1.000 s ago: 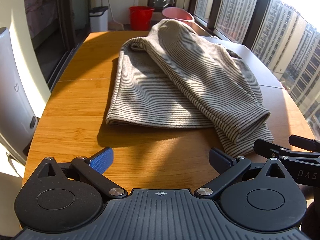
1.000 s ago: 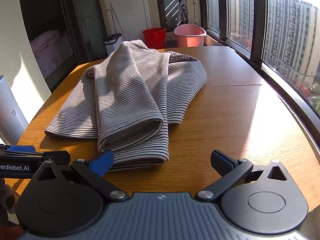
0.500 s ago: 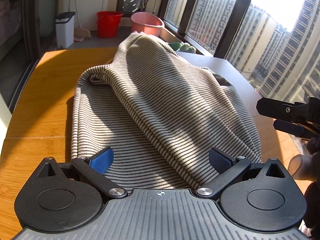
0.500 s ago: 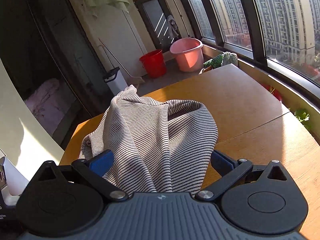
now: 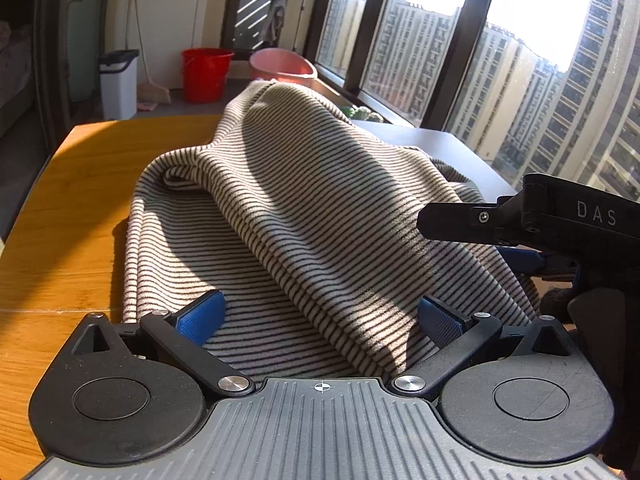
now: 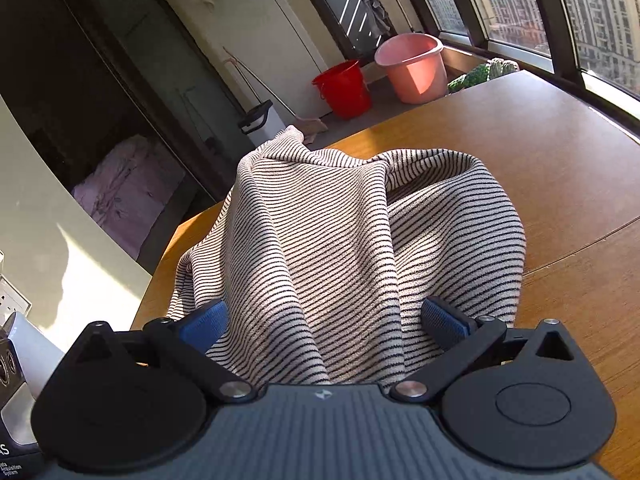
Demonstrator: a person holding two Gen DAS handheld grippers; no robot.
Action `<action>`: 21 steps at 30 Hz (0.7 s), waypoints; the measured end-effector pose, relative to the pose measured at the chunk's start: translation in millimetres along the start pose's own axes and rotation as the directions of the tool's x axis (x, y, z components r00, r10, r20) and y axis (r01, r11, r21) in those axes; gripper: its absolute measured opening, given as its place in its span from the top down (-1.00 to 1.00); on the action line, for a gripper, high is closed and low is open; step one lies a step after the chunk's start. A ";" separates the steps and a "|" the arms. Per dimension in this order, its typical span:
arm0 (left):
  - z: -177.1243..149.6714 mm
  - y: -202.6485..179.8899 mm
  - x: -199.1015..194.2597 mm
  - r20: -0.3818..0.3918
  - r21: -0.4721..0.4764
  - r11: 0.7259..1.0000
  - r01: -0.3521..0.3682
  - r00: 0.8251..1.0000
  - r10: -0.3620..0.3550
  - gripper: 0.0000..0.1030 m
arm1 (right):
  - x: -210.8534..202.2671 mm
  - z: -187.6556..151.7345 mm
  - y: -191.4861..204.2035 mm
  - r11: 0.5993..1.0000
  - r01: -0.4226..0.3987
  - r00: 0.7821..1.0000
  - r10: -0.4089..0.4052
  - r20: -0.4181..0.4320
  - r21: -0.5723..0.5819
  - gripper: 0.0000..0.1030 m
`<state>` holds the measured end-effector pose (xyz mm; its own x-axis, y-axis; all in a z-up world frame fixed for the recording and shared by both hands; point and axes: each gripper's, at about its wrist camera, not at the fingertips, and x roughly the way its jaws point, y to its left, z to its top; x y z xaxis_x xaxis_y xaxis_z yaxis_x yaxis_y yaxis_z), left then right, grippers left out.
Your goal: Fold clothes
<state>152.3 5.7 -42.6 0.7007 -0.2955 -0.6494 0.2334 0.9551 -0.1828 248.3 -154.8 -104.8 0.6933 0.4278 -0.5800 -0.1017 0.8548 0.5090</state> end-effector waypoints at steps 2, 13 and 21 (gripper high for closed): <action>-3.7 -1.4 -2.6 0.002 0.013 1.000 0.003 1.000 -0.003 -1.00 | -3.5 -1.5 -2.7 1.000 -0.016 1.000 0.016 -0.011 0.004 -1.00; -29.3 -11.8 -29.9 -0.026 0.066 0.995 0.072 0.997 -0.071 -1.00 | -63.2 -47.5 -9.9 0.999 -0.040 0.999 0.040 -0.029 -0.009 -1.00; -35.7 -8.6 -45.7 -0.091 0.052 0.985 0.164 0.983 -0.159 -1.00 | -100.9 -79.8 -8.7 0.998 -0.056 0.998 0.056 -0.030 0.003 -1.00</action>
<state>94.2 11.8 -37.7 0.5904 -0.4399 -0.6767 0.3798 0.8912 -0.2480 122.3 -182.0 -101.5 0.6651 0.4832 -0.5693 -0.1381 0.8288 0.5422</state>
